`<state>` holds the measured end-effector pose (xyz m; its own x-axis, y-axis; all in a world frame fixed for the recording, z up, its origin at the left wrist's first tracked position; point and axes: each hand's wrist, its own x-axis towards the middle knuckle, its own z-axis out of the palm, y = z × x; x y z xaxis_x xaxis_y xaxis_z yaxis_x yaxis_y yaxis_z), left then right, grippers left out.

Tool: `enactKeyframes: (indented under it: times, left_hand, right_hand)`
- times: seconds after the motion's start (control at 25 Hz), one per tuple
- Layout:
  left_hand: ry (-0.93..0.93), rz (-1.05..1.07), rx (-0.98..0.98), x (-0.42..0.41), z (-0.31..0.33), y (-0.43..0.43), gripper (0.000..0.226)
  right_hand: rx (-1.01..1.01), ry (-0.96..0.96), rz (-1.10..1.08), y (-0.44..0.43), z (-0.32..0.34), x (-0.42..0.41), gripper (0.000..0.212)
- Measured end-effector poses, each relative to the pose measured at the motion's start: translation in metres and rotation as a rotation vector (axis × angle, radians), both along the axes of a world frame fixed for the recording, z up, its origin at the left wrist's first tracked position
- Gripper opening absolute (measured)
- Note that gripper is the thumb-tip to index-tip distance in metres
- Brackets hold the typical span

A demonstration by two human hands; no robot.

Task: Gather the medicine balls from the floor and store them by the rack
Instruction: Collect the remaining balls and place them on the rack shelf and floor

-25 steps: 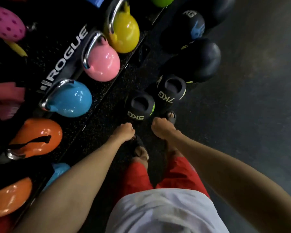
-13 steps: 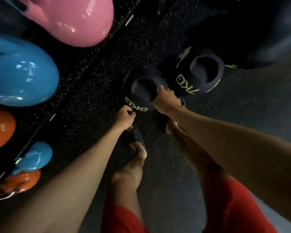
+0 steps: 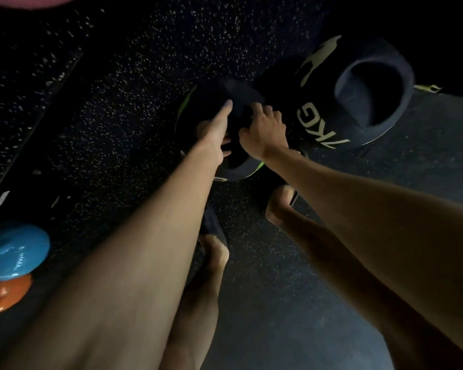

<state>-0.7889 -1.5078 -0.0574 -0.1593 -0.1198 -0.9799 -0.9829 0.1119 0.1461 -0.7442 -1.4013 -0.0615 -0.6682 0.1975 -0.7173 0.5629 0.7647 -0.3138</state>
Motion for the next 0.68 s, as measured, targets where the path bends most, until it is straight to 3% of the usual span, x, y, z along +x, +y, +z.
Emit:
enactKeyframes:
  times: [0.12, 0.28, 0.36, 0.48, 0.56, 0.68]
  left_hand:
    - [-0.028, 0.051, -0.112, 0.002, -0.010, -0.005, 0.082]
    - [0.027, 0.138, -0.320, 0.040, -0.010, -0.051, 0.033]
    - [0.039, 0.081, -0.378, 0.064, -0.012, -0.090, 0.036]
    - [0.042, 0.023, -0.388, 0.081, -0.025, -0.143, 0.043]
    - [0.035, -0.014, -0.354, 0.084, -0.037, -0.168, 0.030]
    - [0.048, -0.037, -0.297, 0.077, -0.040, -0.183, 0.012]
  right_hand:
    - [-0.066, 0.053, 0.033, -0.013, 0.014, 0.025, 0.056]
    - [-0.317, 0.062, 0.140, -0.056, 0.038, 0.072, 0.054]
    - [-0.347, 0.114, 0.031, -0.069, 0.040, 0.084, 0.047]
    - [-0.221, 0.210, -0.237, -0.063, 0.028, 0.080, 0.039]
    - [-0.152, 0.142, -0.304, -0.050, 0.006, 0.070, 0.036]
    - [-0.240, -0.072, -0.367, -0.042, -0.040, 0.064, 0.044]
